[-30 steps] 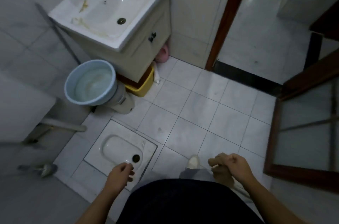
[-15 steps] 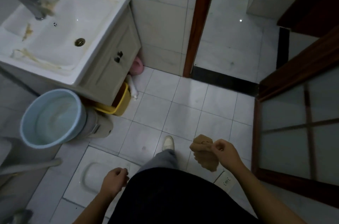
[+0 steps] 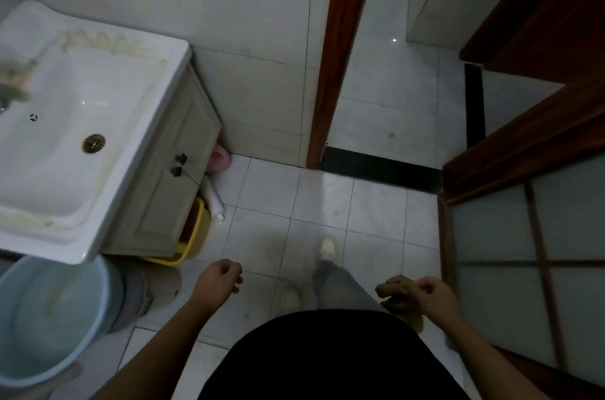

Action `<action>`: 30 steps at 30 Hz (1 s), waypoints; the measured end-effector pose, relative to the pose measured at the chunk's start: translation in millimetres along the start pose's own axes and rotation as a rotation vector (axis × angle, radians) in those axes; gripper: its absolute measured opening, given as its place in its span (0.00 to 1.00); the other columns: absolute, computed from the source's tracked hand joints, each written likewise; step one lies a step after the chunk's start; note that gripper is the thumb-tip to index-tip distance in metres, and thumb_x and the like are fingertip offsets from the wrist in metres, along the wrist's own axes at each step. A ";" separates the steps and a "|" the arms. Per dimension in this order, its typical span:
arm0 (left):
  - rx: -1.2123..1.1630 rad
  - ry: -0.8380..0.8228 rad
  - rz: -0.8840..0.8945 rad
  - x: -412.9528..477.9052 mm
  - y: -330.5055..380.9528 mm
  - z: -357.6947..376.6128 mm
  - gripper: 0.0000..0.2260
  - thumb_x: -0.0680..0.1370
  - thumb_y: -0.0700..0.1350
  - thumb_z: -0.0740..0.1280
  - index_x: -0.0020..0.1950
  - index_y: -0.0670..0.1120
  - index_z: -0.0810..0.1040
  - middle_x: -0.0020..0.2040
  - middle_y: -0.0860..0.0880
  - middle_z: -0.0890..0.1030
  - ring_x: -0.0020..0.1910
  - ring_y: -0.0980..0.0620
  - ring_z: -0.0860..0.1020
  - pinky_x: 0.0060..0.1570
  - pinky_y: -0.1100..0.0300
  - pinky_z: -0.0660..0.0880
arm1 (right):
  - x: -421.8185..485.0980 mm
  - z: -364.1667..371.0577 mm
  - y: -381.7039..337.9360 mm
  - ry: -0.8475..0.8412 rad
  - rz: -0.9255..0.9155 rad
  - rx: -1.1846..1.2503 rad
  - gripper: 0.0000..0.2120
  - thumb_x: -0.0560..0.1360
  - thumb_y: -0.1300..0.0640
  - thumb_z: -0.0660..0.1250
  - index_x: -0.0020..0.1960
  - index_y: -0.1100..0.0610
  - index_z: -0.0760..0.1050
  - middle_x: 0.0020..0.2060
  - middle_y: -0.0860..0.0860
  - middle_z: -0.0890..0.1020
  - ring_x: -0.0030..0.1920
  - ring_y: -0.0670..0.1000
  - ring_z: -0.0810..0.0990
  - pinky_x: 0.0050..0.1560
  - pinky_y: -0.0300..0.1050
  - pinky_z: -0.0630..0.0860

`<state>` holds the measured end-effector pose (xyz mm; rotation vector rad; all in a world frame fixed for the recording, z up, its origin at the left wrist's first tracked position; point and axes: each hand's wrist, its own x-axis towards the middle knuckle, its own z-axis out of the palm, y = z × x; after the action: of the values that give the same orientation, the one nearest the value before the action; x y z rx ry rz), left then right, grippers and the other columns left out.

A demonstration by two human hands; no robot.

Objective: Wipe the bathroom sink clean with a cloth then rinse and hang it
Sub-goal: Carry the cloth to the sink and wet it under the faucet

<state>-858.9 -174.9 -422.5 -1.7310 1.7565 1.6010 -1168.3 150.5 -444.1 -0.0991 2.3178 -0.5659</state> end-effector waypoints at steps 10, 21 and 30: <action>-0.332 0.288 -0.338 8.4 8.7 -14.5 0.11 0.83 0.42 0.63 0.49 0.35 0.80 0.43 0.37 0.84 0.35 0.42 0.79 0.35 0.57 0.71 | 106.4 25.5 -225.8 -0.398 -0.281 -0.142 0.11 0.73 0.56 0.73 0.32 0.55 0.80 0.30 0.51 0.83 0.34 0.52 0.82 0.39 0.47 0.77; -0.829 0.558 -0.625 -19.8 -9.1 17.3 0.12 0.83 0.41 0.62 0.50 0.33 0.79 0.43 0.34 0.83 0.36 0.41 0.79 0.37 0.55 0.72 | 143.9 93.4 -441.1 -0.614 -0.639 -0.354 0.02 0.78 0.65 0.67 0.46 0.63 0.77 0.40 0.54 0.79 0.42 0.50 0.76 0.44 0.42 0.70; -0.851 0.514 -0.535 52.6 9.7 -60.8 0.12 0.83 0.41 0.62 0.50 0.33 0.80 0.43 0.36 0.83 0.36 0.42 0.78 0.38 0.56 0.71 | 155.4 110.5 -488.3 -0.656 -0.485 -0.360 0.07 0.74 0.56 0.73 0.44 0.60 0.84 0.37 0.64 0.84 0.36 0.63 0.84 0.38 0.56 0.82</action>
<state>-850.8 -254.8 -433.2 -2.8668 0.5602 1.8547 -1251.1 -365.7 -406.5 -0.8964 1.7139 -0.2724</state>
